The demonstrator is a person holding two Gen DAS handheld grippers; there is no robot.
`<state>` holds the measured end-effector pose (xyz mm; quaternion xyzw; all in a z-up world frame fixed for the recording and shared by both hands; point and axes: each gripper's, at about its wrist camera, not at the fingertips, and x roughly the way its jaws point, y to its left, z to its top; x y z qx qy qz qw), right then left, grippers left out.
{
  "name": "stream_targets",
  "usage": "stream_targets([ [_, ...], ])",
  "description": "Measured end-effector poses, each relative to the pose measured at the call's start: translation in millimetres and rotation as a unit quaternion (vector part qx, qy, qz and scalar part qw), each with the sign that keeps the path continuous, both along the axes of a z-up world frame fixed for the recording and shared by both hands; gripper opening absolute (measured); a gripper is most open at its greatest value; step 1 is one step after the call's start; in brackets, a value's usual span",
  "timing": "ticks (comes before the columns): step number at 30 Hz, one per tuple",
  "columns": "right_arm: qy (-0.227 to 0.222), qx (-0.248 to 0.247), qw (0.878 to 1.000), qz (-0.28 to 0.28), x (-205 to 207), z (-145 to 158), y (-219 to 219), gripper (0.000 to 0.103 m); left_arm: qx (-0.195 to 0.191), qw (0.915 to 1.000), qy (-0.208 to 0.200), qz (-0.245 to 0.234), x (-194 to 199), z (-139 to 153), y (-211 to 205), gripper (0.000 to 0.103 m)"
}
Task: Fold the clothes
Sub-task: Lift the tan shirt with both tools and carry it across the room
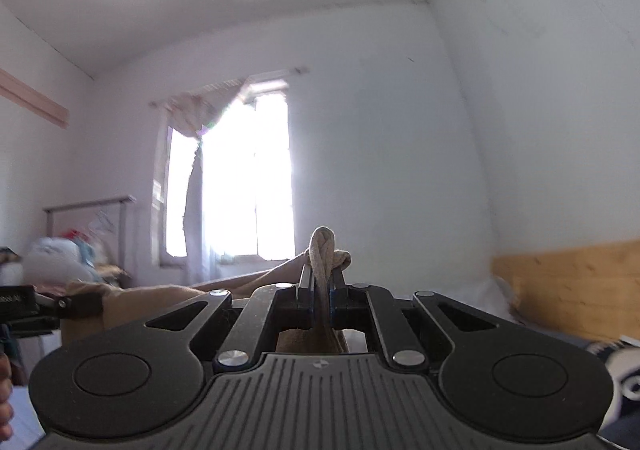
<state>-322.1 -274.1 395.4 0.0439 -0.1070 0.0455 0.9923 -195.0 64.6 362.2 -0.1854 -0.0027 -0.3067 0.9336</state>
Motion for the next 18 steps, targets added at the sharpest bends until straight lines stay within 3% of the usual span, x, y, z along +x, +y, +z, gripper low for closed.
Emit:
stream_targets([
  [9,-0.056,-0.024,0.990,0.129,2,80,129,0.004,-0.017,0.9908,-0.063,0.118,-45,73,130,0.030],
  [18,-0.089,-0.027,0.959,0.267,18,106,293,0.004,-0.002,0.9626,-0.069,0.262,-93,123,277,0.030],
])
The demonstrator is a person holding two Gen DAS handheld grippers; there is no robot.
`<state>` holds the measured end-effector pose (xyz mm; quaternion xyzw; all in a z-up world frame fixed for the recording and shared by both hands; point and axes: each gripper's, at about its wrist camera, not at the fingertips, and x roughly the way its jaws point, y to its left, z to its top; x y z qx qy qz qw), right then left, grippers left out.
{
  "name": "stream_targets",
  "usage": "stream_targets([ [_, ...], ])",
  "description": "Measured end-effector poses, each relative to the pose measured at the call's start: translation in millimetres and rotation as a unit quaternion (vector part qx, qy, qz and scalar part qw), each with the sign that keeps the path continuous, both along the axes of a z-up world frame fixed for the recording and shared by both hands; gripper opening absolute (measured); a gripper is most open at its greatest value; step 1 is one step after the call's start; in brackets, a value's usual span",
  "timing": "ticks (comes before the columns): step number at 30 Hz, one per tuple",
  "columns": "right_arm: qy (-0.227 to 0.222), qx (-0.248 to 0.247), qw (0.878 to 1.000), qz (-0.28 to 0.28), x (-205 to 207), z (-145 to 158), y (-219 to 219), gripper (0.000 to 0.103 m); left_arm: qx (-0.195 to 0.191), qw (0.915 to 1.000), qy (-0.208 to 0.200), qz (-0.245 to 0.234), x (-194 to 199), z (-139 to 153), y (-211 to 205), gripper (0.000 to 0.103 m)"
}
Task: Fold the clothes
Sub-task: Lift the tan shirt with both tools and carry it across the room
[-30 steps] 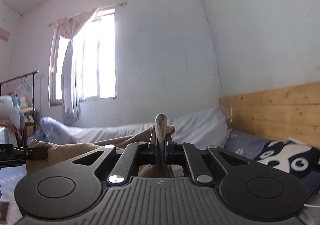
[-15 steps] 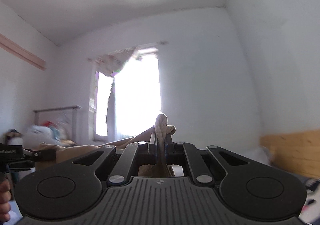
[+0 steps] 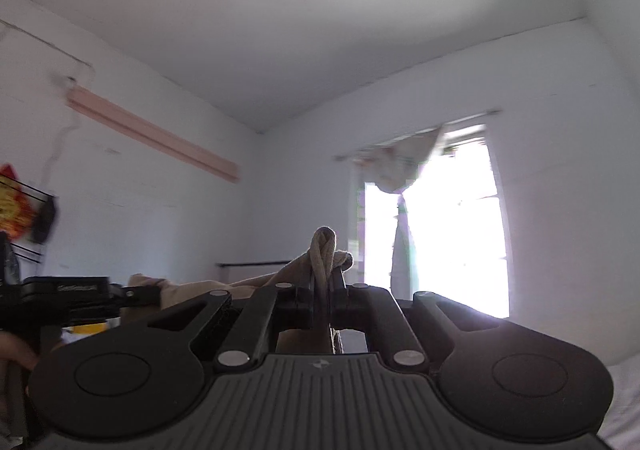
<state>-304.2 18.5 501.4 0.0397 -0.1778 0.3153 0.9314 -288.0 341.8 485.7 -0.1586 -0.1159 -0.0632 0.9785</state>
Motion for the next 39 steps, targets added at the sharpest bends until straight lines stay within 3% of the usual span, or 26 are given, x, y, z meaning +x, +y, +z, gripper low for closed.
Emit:
stream_targets([
  [4,0.006,0.000,0.998,0.058,6,-11,78,0.004,0.011,0.9977,0.015,0.064,-20,9,60,0.030],
  [7,0.017,-0.012,0.995,0.098,10,-30,145,0.004,0.021,0.9926,0.038,0.113,-14,0,105,0.030],
  [12,0.070,-0.024,0.984,0.162,32,-83,244,0.004,0.024,0.9796,0.092,0.177,8,-45,163,0.029],
  [18,0.162,-0.043,0.965,0.200,91,-176,321,0.004,0.043,0.9568,0.162,0.238,43,-111,210,0.029],
  [23,0.229,-0.061,0.949,0.207,142,-231,356,0.004,0.083,0.9379,0.240,0.236,113,-163,230,0.029],
  [32,0.335,-0.052,0.931,0.138,290,-321,367,0.004,0.074,0.9283,0.310,0.192,296,-266,262,0.029],
  [39,0.413,-0.051,0.902,0.110,385,-399,353,0.004,0.091,0.9015,0.384,0.177,401,-354,258,0.029],
])
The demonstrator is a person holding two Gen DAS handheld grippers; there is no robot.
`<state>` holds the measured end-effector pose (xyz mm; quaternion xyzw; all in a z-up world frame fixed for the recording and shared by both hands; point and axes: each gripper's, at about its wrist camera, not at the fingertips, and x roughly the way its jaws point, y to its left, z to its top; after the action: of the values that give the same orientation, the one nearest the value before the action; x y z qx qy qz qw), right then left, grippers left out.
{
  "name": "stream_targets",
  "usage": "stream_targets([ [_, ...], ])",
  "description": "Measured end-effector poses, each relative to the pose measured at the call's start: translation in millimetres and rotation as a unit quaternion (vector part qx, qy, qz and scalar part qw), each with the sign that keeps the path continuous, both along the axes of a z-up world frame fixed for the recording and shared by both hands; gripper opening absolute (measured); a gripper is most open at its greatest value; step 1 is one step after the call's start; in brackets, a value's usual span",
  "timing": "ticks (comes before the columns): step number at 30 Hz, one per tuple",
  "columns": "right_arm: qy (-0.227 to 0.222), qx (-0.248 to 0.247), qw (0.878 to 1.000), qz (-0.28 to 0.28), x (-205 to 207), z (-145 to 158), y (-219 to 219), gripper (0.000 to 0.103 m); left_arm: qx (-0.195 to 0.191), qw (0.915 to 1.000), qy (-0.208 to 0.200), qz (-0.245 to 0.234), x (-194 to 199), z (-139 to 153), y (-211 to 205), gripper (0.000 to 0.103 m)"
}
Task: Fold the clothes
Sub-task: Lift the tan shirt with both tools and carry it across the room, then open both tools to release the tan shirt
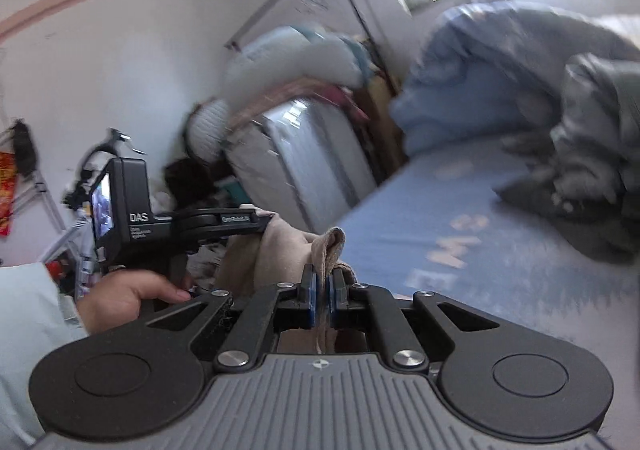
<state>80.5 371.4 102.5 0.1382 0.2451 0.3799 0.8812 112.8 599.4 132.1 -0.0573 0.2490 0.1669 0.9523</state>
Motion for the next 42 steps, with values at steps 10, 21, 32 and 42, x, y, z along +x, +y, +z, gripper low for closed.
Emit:
stream_targets([
  [10,0.094,-0.011,0.993,-0.076,65,-72,-34,0.004,0.009,0.9978,0.054,0.038,42,-76,12,0.038],
  [21,0.051,-0.037,0.997,-0.051,15,-37,-74,0.008,0.019,0.9945,0.012,0.102,28,-34,27,0.063],
  [32,-0.036,-0.015,0.997,-0.063,-63,50,-153,0.034,-0.081,0.9888,-0.107,0.065,-76,60,-17,0.079],
  [42,-0.120,-0.015,0.988,-0.096,-163,136,-258,0.060,-0.078,0.9898,-0.096,-0.070,-161,143,-162,0.090],
])
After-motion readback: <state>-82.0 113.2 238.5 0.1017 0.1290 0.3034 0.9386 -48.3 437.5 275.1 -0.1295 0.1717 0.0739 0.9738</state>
